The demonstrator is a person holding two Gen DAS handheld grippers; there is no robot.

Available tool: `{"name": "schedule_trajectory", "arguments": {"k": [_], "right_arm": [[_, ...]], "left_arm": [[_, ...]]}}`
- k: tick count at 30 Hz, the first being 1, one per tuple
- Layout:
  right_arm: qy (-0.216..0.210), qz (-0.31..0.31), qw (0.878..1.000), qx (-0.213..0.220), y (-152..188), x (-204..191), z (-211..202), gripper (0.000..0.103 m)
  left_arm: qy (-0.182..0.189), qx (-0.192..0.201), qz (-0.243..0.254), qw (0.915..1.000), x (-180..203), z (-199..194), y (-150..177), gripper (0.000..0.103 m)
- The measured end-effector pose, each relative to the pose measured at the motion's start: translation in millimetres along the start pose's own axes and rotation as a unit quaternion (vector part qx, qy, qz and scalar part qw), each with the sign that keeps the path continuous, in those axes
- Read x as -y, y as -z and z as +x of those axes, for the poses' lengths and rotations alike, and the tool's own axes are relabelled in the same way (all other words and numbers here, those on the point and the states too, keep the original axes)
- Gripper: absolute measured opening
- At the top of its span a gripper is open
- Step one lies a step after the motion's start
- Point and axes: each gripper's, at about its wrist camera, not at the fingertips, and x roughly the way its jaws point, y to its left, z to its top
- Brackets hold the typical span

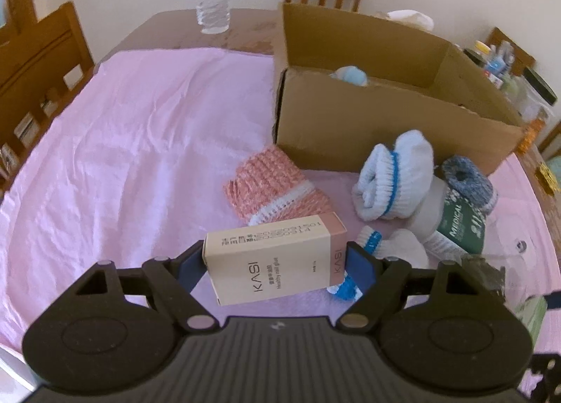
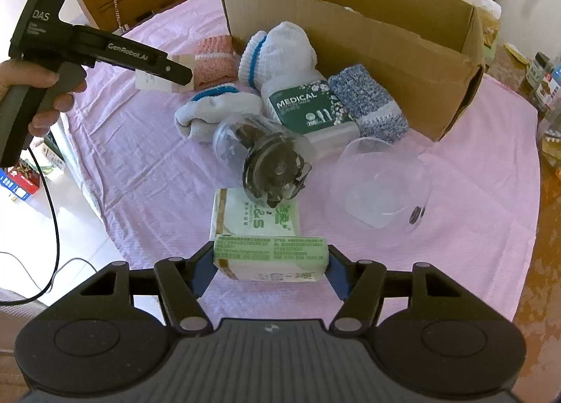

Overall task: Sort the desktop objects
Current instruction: 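Grasp the KASI box with the left tool while the right tool grasps the green-white pack, then carry the KASI box and green-white pack into the cardboard box and open both tools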

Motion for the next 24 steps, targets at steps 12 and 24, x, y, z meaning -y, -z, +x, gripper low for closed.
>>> {"name": "schedule_trajectory", "arguments": {"k": [12,24], "right_arm": [[0.016,-0.017,0.999,0.032,-30,16,-32,0.069],[0.048,-0.041,0.995,0.075,-81,35,-54,0.069]], "left_arm": [[0.05,0.019,0.102,0.9933,30,-31,-25,0.082],[0.098,0.052,0.149,0.9826,56,-41,-81,0.082]]}}
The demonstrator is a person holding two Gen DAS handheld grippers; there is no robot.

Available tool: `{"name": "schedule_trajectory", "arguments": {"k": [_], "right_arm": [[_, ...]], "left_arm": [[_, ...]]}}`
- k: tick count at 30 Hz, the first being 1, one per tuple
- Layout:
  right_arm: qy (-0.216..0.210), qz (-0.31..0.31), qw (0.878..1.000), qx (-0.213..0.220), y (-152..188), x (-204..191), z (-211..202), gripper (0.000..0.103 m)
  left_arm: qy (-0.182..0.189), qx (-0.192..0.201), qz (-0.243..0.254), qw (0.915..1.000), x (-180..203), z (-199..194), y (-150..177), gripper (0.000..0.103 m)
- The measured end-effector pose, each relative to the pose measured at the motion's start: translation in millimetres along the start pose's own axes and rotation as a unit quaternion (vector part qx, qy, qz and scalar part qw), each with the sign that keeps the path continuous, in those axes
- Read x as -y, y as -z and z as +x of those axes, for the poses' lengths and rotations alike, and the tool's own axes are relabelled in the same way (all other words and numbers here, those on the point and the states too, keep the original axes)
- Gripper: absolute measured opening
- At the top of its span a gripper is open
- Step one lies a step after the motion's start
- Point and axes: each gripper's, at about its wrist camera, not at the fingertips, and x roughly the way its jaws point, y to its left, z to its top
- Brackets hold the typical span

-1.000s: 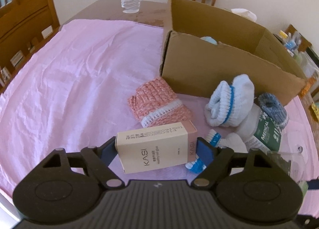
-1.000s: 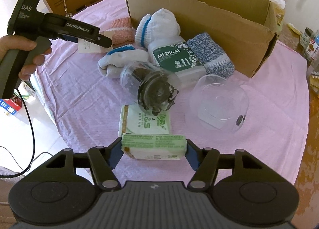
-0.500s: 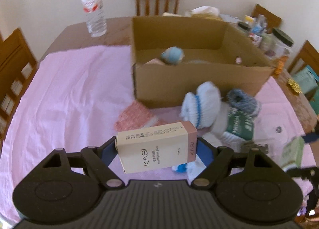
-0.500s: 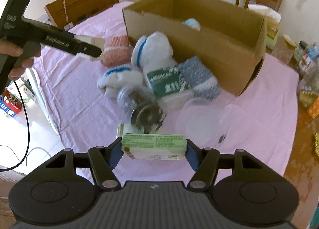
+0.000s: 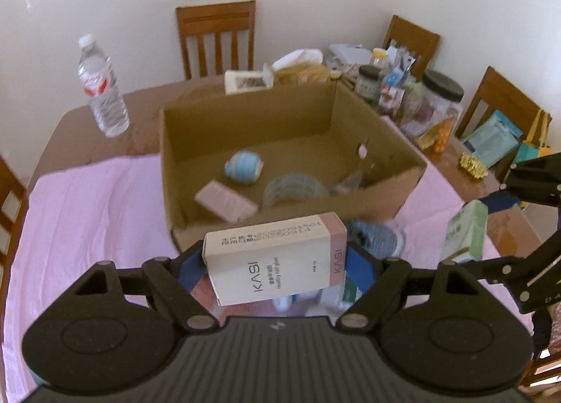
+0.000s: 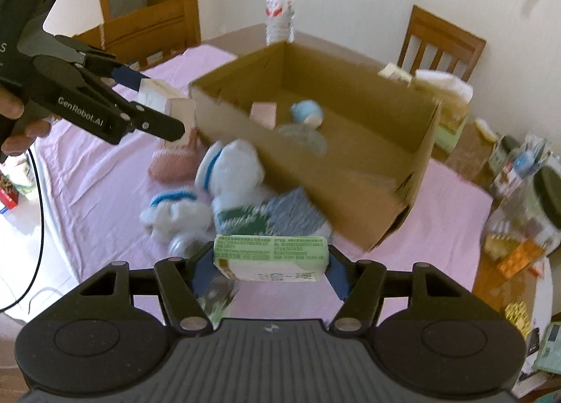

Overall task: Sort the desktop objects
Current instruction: 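Carry the KASI box and green-white pack into the cardboard box and open both tools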

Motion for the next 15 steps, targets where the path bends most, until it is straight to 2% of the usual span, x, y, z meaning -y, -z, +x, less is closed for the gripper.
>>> {"name": "schedule_trajectory", "arguments": {"k": [9,15], "right_arm": [[0.048,0.015,0.998,0.026,-40,15,-3,0.069],[0.051,0.014,0.998,0.029,-57,25,4,0.069]], "left_arm": [[0.033,0.008,0.039,0.9987,-11,17,-45,0.082],[0.048,0.001,0.052,0.9975,-12,32,-67,0.082]]}}
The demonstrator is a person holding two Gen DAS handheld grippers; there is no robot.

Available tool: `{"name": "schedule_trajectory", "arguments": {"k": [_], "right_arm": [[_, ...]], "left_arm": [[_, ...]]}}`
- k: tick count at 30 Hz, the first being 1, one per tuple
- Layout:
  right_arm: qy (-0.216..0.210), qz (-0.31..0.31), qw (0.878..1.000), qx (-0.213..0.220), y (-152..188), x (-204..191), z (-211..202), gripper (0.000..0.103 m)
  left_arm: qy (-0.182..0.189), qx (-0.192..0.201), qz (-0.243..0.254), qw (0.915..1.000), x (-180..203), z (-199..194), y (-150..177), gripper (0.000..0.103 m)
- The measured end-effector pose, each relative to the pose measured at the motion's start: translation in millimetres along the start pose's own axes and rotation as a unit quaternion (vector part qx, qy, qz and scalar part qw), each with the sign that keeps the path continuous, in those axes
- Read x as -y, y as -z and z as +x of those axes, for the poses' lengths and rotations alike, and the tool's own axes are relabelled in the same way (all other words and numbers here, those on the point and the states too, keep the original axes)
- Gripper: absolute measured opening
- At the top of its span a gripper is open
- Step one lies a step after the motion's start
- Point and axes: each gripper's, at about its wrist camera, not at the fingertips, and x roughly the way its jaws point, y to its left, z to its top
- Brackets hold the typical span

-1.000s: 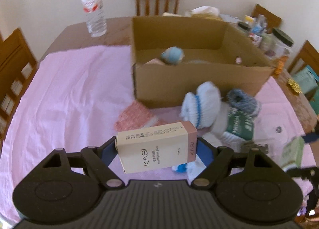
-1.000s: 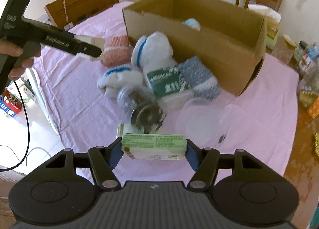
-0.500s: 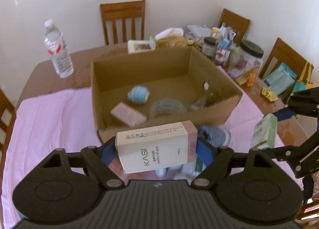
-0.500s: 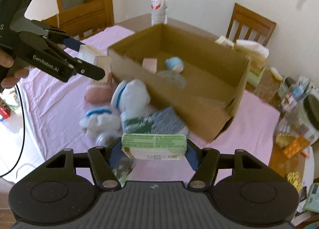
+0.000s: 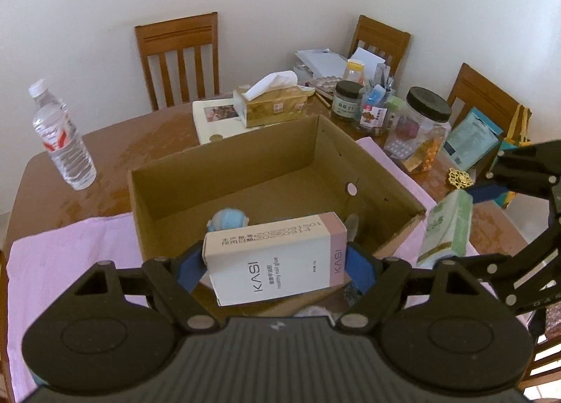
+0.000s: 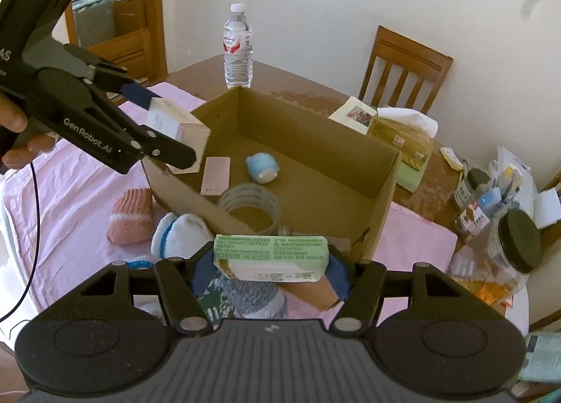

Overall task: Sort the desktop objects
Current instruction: 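Carry the KASI box and green-white pack into the cardboard box and open both tools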

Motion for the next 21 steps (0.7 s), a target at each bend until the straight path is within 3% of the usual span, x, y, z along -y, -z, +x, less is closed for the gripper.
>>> {"name": "schedule_trajectory", "arguments": {"k": [11,21], "right_arm": [[-0.015,-0.022,1.0,0.001,-34,30,40,0.069],[-0.028,-0.023,0.999,-0.016,-44,50,78,0.069]], "left_arm": [[-0.003,-0.022,-0.024,0.9995,-15,44,-34,0.082],[-0.002,-0.041,-0.025,0.9989,-20,85,-50,0.082]]}}
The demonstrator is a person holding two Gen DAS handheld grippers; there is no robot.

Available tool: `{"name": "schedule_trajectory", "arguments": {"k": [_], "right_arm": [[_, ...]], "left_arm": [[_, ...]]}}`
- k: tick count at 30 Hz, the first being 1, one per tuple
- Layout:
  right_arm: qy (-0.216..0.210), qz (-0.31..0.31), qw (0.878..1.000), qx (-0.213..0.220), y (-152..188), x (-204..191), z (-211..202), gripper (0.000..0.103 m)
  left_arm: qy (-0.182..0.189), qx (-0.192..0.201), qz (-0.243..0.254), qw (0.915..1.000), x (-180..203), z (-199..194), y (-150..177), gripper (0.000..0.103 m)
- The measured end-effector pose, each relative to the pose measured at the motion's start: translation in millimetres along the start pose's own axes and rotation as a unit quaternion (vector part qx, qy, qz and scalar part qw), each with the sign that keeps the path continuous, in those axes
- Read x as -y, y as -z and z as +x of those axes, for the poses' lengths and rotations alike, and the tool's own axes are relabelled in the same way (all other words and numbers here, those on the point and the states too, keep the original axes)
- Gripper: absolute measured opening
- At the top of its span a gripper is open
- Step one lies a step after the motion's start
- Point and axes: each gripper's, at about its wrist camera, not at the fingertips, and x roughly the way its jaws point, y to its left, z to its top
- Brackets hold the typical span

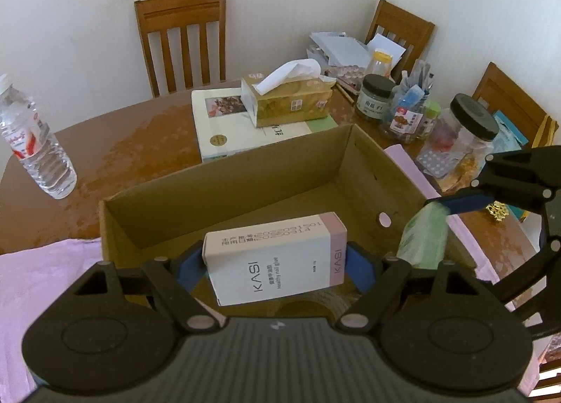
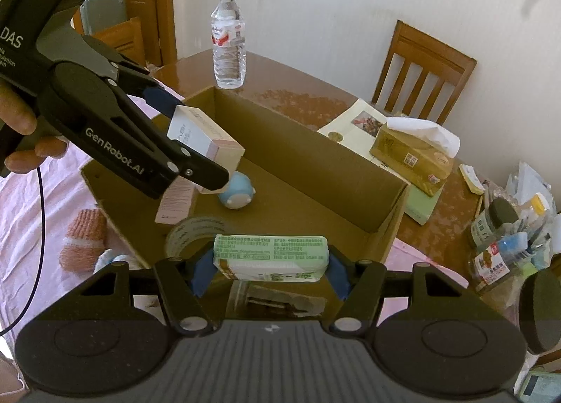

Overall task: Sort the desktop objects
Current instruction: 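Carry the KASI box and green-white pack into the cardboard box and open both tools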

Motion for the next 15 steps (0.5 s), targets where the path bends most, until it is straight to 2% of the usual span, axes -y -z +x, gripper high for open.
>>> {"name": "schedule_trajectory", "arguments": {"k": [4,5,7,15], "right_arm": [[0.005,0.0,1.0,0.003,-4,5,9,0.072],[0.009,0.002,1.0,0.005,-5,6,10,0.078],[0.011,0.009,1.0,0.009,-7,8,12,0.085],[0.008,0.021,1.0,0.02,-4,9,7,0.1]], "left_arm": [[-0.004,0.005,0.006,1.0,-1,11,-6,0.084],[-0.007,0.003,0.008,0.9999,-1,13,-8,0.086],[-0.013,0.0,0.008,0.9999,-2,17,-10,0.09],[0.0,-0.014,0.007,0.9999,-4,11,-7,0.091]]}}
